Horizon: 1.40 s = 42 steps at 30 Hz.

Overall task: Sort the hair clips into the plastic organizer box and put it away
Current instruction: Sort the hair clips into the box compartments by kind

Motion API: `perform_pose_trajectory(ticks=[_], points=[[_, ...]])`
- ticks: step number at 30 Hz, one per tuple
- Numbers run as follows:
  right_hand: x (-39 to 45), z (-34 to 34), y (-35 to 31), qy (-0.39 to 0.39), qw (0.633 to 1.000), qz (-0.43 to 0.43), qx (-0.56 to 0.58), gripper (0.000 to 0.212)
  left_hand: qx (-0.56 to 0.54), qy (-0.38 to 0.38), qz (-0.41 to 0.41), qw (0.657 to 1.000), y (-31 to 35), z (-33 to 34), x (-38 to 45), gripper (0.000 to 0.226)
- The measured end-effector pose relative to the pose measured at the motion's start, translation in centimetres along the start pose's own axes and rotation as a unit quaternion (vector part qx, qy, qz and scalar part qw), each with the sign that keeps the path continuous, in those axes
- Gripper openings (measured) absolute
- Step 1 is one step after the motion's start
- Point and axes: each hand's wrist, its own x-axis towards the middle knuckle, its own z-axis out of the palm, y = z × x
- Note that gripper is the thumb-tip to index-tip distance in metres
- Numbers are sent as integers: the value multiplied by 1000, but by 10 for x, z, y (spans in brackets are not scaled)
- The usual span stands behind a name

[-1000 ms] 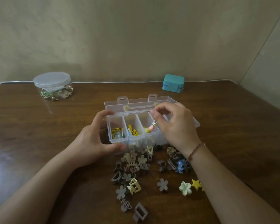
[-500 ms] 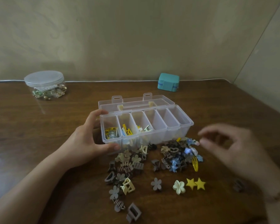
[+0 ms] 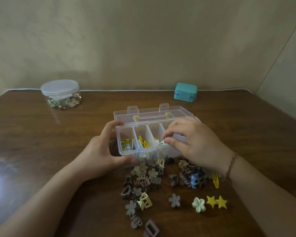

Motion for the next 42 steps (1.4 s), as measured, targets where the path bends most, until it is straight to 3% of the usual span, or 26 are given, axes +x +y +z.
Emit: perform_pose_trajectory(ticks=[9, 11, 13, 15, 17, 21, 25, 34, 42], points=[[42, -9, 1, -162, 983, -6, -85, 11, 21, 5, -10, 1000, -4, 0, 1, 105], [47, -17, -1, -148, 984, -22, -97, 10, 24, 3, -10, 1000, -5, -1, 1, 106], [37, -32, -2, -72, 996, -20, -53, 5, 24, 2, -6, 1000, -5, 0, 1, 106], [7, -45, 0, 23, 1000, 13, 6, 7, 22, 2, -2, 1000, -6, 0, 2, 106], [-37, -47, 8, 63, 996, 62, 14, 9, 20, 3, -1, 1000, -7, 0, 3, 107], [-105, -27, 33, 4, 985, 173, -11, 21, 15, 10, 7, 1000, -7, 1, 3, 105], [-116, -14, 42, -63, 982, 180, -5, 35, 13, 18, 11, 1000, -4, 2, 2, 104], [-108, -11, 51, -19, 982, 186, -16, 29, 5, 4, 8, 1000, 0, 0, 1, 103], [-106, -19, 44, -16, 975, 220, 1, 38, 8, 5, 10, 1000, -3, 1, 2, 104]])
